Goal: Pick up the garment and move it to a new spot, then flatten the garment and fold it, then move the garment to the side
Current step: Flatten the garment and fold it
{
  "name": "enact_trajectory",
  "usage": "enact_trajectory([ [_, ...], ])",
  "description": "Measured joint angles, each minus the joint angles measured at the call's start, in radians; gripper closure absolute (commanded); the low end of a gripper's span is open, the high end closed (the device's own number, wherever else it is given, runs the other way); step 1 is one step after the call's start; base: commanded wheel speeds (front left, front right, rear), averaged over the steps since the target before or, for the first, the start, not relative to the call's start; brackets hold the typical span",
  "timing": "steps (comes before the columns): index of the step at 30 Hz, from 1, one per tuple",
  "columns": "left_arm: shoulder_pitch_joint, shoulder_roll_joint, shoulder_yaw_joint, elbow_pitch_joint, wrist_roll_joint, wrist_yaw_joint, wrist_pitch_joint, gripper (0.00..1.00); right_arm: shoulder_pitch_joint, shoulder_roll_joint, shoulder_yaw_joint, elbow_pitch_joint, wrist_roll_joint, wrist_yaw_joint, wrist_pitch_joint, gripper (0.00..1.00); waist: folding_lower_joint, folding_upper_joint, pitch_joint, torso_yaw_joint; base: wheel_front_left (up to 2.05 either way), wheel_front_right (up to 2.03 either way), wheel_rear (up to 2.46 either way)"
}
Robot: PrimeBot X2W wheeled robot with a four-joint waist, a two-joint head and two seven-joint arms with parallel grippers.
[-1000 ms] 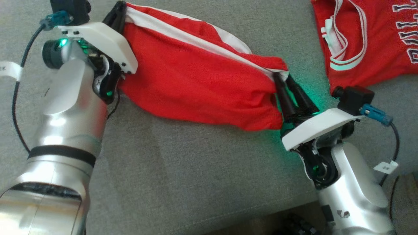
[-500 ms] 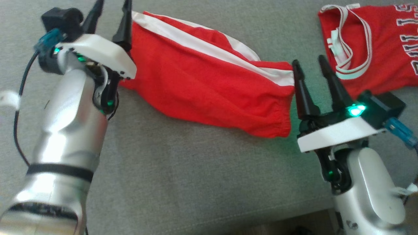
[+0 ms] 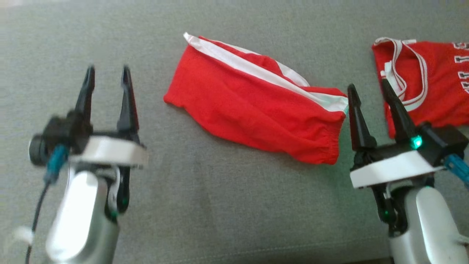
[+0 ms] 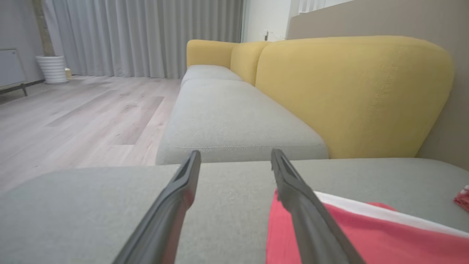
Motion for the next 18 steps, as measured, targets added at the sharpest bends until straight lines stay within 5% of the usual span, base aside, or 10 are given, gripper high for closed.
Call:
enact_trajectory([
  [8,0.26,0.022,0.012,-0.099,0.017,0.052,0.001,0.0,0.091,0.0,-0.03,-0.024,-0.012,0.0,0.027,0.0,0.0,0.0,-0.07,0.029,0.0,0.0,0.0],
  [18,0.281,0.034,0.0,-0.134,0.017,0.056,0.022,0.0,0.106,0.001,-0.035,-0.038,-0.017,0.0,0.053,0.0,0.0,0.0,-0.084,0.037,0.0,0.0,0.0],
])
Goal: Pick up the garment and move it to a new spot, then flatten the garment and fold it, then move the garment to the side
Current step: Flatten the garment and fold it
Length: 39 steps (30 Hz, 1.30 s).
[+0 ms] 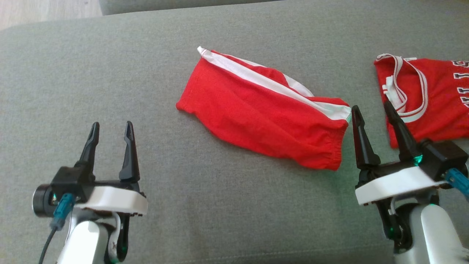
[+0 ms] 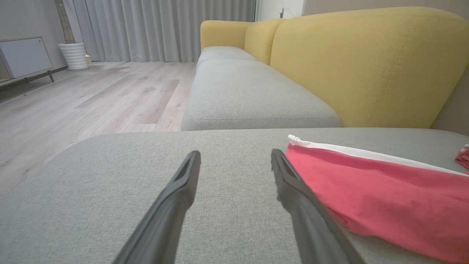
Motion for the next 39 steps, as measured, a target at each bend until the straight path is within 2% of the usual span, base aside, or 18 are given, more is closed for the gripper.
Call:
enact_trajectory([
  [10,0.0,0.002,-0.016,-0.002,-0.002,-0.001,0.006,0.0,0.0,0.0,0.001,-0.001,0.0,0.0,0.009,0.0,0.0,0.0,0.009,0.001,0.0,0.0,0.0],
  [14,-0.028,0.005,-0.043,0.015,-0.018,-0.05,0.033,0.0,0.0,0.0,-0.001,-0.009,0.0,0.0,0.013,0.0,0.0,0.0,0.029,0.005,0.0,0.0,0.0],
  [16,-0.085,0.006,-0.076,0.046,-0.019,-0.091,0.058,0.0,-0.002,0.0,-0.001,-0.012,0.0,0.0,0.016,0.0,0.0,0.0,0.045,0.007,0.0,0.0,0.0],
  [21,-0.302,-0.017,-0.126,0.227,-0.062,-0.193,0.131,0.0,-0.02,0.0,0.006,-0.016,0.0,0.0,0.016,0.0,0.0001,0.0,0.091,0.002,0.0,0.0,0.0],
  [24,-0.401,-0.038,-0.148,0.364,-0.079,-0.235,0.165,0.0,-0.04,0.0,0.019,-0.016,0.002,0.0,0.016,0.0,0.0001,0.0,0.115,-0.014,0.0,0.0,0.0],
  [26,-0.427,-0.048,-0.151,0.409,-0.085,-0.243,0.176,0.0,-0.044,0.0,0.023,-0.015,0.003,0.0,0.016,0.0,0.0001,0.0,0.122,-0.02,0.0,0.0,0.0],
  [32,-0.561,-0.063,-0.166,0.67,-0.11,-0.277,0.225,0.0,-0.058,0.0,0.027,-0.002,0.023,0.0,0.01,0.0,0.0002,0.0,0.16,-0.055,0.0,0.0,0.0],
  [35,-0.613,-0.071,-0.176,0.743,-0.125,-0.287,0.234,0.0,-0.058,0.0,0.026,0.005,0.03,0.0,0.007,0.0,0.0001,0.0,0.166,-0.065,0.0,0.0,0.0],
  [36,-0.631,-0.076,-0.181,0.765,-0.126,-0.292,0.244,0.27,-0.058,0.0,0.026,0.008,0.03,0.0,0.007,0.0,0.0002,0.0,0.166,-0.066,0.0,0.0,0.0],
  [37,-0.646,-0.078,-0.186,0.781,-0.132,-0.295,0.252,0.81,-0.058,0.0,0.026,0.011,0.034,0.0,0.007,0.0,0.0001,0.0,0.166,-0.067,0.0,0.0,0.0],
  [38,-0.658,-0.08,-0.192,0.797,-0.137,-0.297,0.254,1.0,-0.058,0.0,0.026,0.013,0.037,0.0,0.007,0.0,0.0001,0.0,0.165,-0.068,0.0,0.0,0.0],
  [39,-0.666,-0.082,-0.199,0.809,-0.144,-0.298,0.262,1.0,-0.058,0.0,0.026,0.014,0.038,0.0,0.006,0.0,0.0001,0.0,0.164,-0.069,0.0,0.0,0.0],
])
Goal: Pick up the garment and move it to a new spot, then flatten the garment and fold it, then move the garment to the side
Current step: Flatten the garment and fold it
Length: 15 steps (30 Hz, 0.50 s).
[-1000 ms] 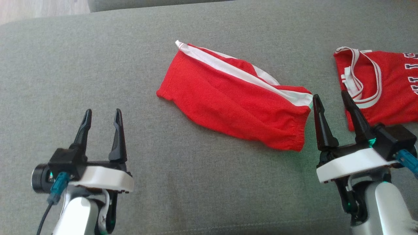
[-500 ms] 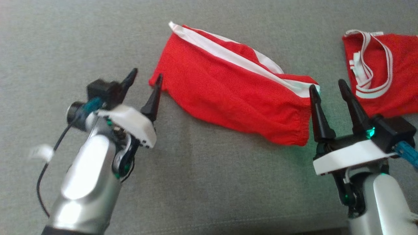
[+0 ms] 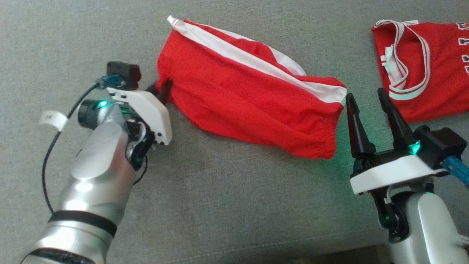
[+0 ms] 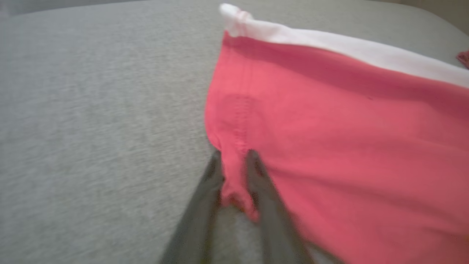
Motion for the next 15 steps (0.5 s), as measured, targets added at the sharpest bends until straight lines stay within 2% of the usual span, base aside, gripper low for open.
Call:
enact_trajectory([
  [4,-0.014,-0.01,-0.028,0.03,-0.006,-0.002,-0.004,1.0,0.0,0.0,0.0,0.002,0.015,0.0,-0.001,0.0,0.0,0.0,-0.002,-0.001,0.0,0.0,0.0],
  [11,-0.013,-0.011,-0.04,0.071,-0.016,0.0,-0.087,1.0,-0.001,0.0,-0.01,0.01,0.016,0.0,-0.001,0.0,0.0,0.0,-0.019,0.011,0.0,0.0,0.0],
  [15,0.066,-0.006,-0.026,0.039,-0.037,0.03,-0.164,1.0,0.004,0.0,-0.022,0.012,0.016,0.0,0.003,0.0,0.0,0.0,-0.04,0.027,0.0,0.0,0.0],
])
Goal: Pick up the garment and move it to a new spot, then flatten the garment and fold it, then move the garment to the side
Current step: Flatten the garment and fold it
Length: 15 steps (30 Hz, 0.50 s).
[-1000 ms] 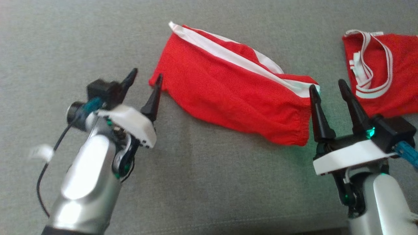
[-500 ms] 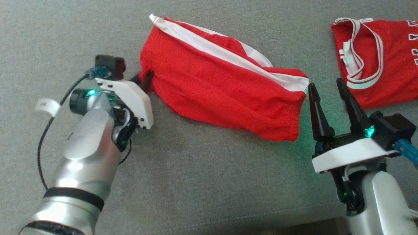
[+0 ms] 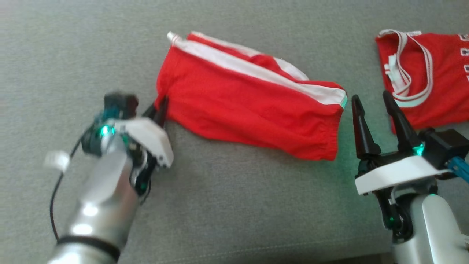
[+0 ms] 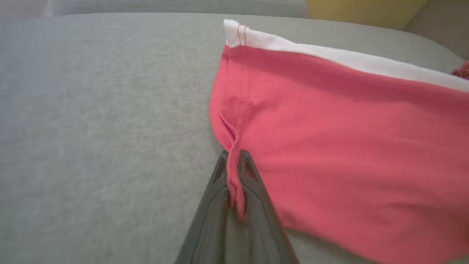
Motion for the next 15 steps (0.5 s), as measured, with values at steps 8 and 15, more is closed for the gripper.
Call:
enact_trajectory([
  [8,0.283,0.035,0.043,-0.229,-0.052,0.077,-0.048,1.0,0.049,0.0,-0.021,0.001,0.013,0.0,0.017,0.0,0.0,0.0,-0.06,0.052,0.0,0.0,0.0],
  [15,0.54,0.075,0.05,-0.503,-0.082,0.17,0.028,1.0,0.085,0.0,-0.037,-0.007,0.016,0.0,0.035,0.0,0.0,0.0,-0.1,0.084,0.0,0.0,0.0],
])
